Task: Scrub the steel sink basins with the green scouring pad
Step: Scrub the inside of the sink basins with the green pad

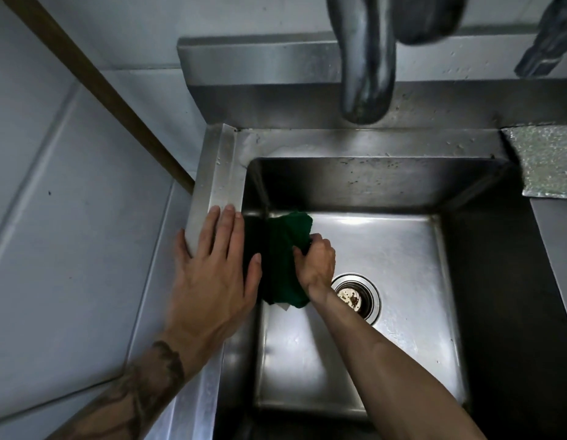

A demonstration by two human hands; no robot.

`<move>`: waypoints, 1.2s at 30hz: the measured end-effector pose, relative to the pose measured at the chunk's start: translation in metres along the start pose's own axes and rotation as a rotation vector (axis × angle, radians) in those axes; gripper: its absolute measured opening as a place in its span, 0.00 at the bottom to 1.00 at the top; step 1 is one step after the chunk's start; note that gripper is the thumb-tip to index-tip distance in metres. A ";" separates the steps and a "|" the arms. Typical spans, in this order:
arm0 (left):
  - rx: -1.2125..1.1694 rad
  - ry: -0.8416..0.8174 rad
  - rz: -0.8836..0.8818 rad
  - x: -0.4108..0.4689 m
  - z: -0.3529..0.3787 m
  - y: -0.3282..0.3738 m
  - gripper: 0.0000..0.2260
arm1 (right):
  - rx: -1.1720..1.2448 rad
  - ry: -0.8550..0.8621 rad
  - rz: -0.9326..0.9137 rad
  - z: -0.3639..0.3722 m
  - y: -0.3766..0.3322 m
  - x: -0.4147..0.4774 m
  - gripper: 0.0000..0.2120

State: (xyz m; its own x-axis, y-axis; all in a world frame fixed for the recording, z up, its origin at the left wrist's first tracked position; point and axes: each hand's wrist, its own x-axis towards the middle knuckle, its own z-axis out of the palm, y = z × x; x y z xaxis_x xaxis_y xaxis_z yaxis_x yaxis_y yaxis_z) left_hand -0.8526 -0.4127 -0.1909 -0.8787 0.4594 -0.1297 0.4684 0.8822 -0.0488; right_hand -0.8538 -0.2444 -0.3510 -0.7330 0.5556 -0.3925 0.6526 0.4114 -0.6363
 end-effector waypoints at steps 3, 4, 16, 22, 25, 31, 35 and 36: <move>0.003 0.032 0.011 0.001 0.006 -0.003 0.31 | 0.062 -0.032 -0.055 -0.003 0.003 -0.007 0.14; 0.002 0.041 0.014 0.001 0.008 -0.004 0.31 | 0.097 -0.051 -0.055 -0.005 0.003 -0.007 0.13; -0.059 0.092 0.019 0.004 0.021 -0.009 0.29 | 0.960 -0.143 -0.021 -0.036 -0.073 -0.015 0.07; -0.119 0.104 0.011 0.006 0.023 -0.013 0.27 | 0.843 -0.227 0.051 -0.026 -0.105 -0.016 0.24; -0.177 0.106 0.013 0.007 0.024 -0.016 0.28 | 0.818 -0.293 0.000 -0.021 -0.100 -0.025 0.20; -0.195 0.072 0.010 0.009 0.030 -0.019 0.27 | 0.785 -0.355 -0.061 -0.019 -0.088 -0.041 0.19; -0.153 0.058 0.020 0.009 0.029 -0.018 0.32 | 0.663 -0.329 -0.114 -0.024 -0.107 -0.022 0.20; -0.158 0.060 0.023 0.009 0.028 -0.018 0.32 | 0.612 -0.323 -0.151 -0.024 -0.104 -0.021 0.22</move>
State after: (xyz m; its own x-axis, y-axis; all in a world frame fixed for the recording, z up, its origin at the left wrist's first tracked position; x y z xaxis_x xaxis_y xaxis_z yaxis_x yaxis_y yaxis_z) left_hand -0.8659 -0.4271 -0.2191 -0.8741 0.4807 -0.0697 0.4722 0.8746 0.1102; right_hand -0.9016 -0.2821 -0.2607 -0.8890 0.2434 -0.3878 0.3839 -0.0652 -0.9211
